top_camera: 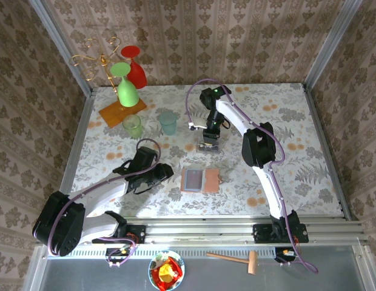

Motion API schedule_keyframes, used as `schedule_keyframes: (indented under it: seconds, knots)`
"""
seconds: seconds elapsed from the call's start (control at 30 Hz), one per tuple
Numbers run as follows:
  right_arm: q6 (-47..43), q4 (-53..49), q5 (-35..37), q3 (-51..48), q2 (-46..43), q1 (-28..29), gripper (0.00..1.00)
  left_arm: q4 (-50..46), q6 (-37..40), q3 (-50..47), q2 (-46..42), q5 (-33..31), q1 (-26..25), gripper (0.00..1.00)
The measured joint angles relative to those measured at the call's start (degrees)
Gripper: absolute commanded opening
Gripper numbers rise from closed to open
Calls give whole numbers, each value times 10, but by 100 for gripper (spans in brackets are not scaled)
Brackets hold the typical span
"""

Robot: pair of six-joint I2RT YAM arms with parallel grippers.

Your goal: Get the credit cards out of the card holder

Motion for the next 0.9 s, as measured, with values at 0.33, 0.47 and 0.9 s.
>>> schedule_keyframes:
  seconds: [0.33,0.47,0.9]
  knots:
    - [36,20,-16,-2,-20,0,34,0,0,0,1,2,0,35]
    - [73,54,-21,-46,-77,2,35,10,0,0,13,8,0,35]
    - [311,319,-47,-391,-321,19,35,55,0,2,74,40,-15,38]
